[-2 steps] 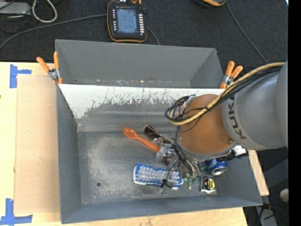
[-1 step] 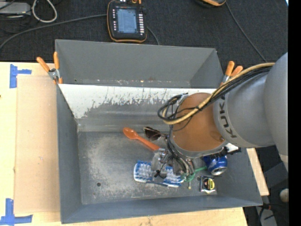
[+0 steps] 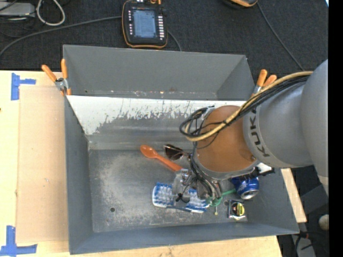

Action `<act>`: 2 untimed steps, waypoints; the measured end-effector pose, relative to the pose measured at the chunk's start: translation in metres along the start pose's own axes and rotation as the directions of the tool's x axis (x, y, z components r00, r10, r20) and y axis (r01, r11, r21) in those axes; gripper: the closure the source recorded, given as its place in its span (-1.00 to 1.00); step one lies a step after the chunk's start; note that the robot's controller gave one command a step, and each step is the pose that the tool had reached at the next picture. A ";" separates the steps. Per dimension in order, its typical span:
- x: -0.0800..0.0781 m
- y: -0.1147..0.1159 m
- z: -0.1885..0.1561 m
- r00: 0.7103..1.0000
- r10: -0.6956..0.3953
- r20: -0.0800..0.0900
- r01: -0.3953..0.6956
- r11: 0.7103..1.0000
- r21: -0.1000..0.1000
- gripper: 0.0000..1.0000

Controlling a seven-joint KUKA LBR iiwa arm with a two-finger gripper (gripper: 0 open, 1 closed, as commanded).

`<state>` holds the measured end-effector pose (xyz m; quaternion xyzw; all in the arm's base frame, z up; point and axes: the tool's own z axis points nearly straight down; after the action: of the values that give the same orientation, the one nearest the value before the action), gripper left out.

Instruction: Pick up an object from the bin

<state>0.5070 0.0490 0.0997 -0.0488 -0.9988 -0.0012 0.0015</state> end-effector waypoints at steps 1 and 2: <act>0.000 0.000 0.000 1.000 0.002 0.000 -0.002 1.000 0.000 1.00; 0.000 0.000 0.000 1.000 0.003 0.000 -0.003 1.000 0.000 1.00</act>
Offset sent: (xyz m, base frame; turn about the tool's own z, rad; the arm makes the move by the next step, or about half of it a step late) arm 0.0000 0.0000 0.0000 0.0000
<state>0.5070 0.0490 0.0997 -0.0502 -0.9987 -0.0014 0.0015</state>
